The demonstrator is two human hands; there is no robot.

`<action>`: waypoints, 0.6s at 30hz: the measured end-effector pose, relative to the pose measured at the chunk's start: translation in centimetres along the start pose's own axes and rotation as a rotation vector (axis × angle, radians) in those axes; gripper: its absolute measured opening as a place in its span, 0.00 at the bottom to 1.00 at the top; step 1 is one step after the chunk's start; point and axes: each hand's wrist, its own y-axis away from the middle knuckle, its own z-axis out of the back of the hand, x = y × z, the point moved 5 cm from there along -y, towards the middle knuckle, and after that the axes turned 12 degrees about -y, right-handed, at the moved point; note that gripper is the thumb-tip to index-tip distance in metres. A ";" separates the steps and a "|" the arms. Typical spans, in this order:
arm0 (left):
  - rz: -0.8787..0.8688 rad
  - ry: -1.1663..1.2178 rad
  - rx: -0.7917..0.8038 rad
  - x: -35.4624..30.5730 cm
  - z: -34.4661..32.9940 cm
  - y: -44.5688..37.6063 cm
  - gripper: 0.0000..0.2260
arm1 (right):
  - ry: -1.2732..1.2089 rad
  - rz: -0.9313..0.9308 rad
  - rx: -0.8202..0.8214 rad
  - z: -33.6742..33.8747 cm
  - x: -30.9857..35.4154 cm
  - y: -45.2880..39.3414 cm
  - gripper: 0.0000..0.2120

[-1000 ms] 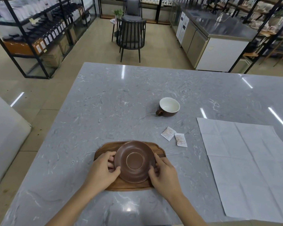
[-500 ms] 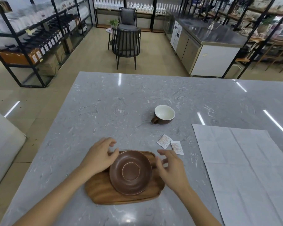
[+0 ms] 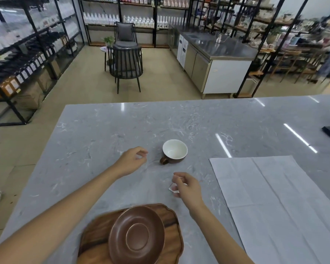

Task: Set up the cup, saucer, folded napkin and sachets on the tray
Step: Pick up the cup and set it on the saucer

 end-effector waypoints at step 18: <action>-0.398 -0.305 0.561 -5.3 -3.6 -12.7 0.41 | -0.086 -0.076 0.053 -5.7 -2.4 -7.1 0.07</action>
